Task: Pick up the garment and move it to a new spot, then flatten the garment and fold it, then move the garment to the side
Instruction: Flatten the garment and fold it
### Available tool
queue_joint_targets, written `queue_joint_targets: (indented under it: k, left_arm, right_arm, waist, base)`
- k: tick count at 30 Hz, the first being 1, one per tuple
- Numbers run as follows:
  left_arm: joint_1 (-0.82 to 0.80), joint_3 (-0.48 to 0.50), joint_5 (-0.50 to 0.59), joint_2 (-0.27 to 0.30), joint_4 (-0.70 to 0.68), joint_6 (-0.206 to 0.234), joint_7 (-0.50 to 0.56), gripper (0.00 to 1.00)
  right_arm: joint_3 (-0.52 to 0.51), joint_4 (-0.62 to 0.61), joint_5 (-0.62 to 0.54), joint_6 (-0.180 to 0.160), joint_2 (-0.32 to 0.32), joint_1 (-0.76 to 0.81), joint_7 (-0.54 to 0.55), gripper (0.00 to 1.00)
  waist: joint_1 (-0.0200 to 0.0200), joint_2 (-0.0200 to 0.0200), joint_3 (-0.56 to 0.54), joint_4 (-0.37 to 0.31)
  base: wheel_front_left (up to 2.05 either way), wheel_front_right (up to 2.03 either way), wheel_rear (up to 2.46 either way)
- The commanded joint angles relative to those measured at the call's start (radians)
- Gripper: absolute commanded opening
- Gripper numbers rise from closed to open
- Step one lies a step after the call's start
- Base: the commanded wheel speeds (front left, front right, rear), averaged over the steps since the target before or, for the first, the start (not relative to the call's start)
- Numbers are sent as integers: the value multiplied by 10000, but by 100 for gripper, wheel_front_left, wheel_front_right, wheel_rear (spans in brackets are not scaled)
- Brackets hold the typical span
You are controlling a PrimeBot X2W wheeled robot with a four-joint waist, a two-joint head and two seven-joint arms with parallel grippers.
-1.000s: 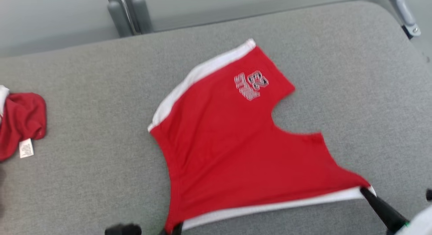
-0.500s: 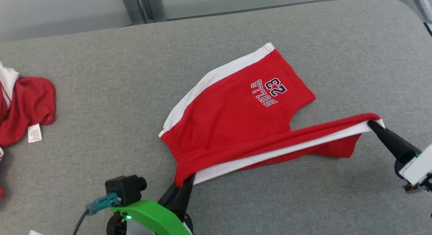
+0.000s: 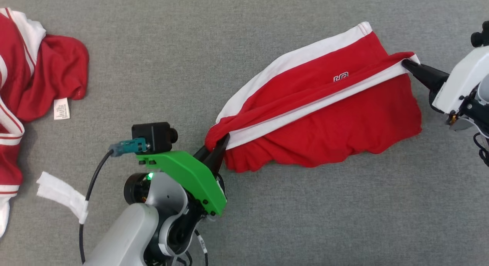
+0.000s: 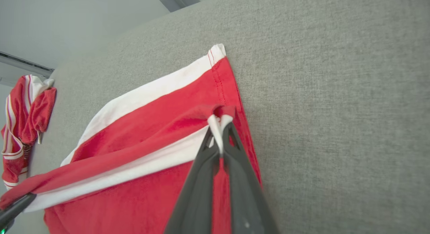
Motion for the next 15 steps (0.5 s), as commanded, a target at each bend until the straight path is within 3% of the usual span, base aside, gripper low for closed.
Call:
queue_joint_targets:
  k: [1, 15]
  left_arm:
    - [-274, -9, 29, -41, 173, -51, 82, 0]
    - [-1191, -151, 86, -364, 773, -54, 336, 0]
  right_arm:
    - [16, 147, -257, -14, 96, -207, 209, 0]
    - [-592, 455, -1538, -8, 837, -1272, 1206, 0]
  waist:
    - [0, 0, 418, 407]
    - [0, 0, 779, 685]
  base:
    - [0, 0, 0]
    - [0, 0, 0]
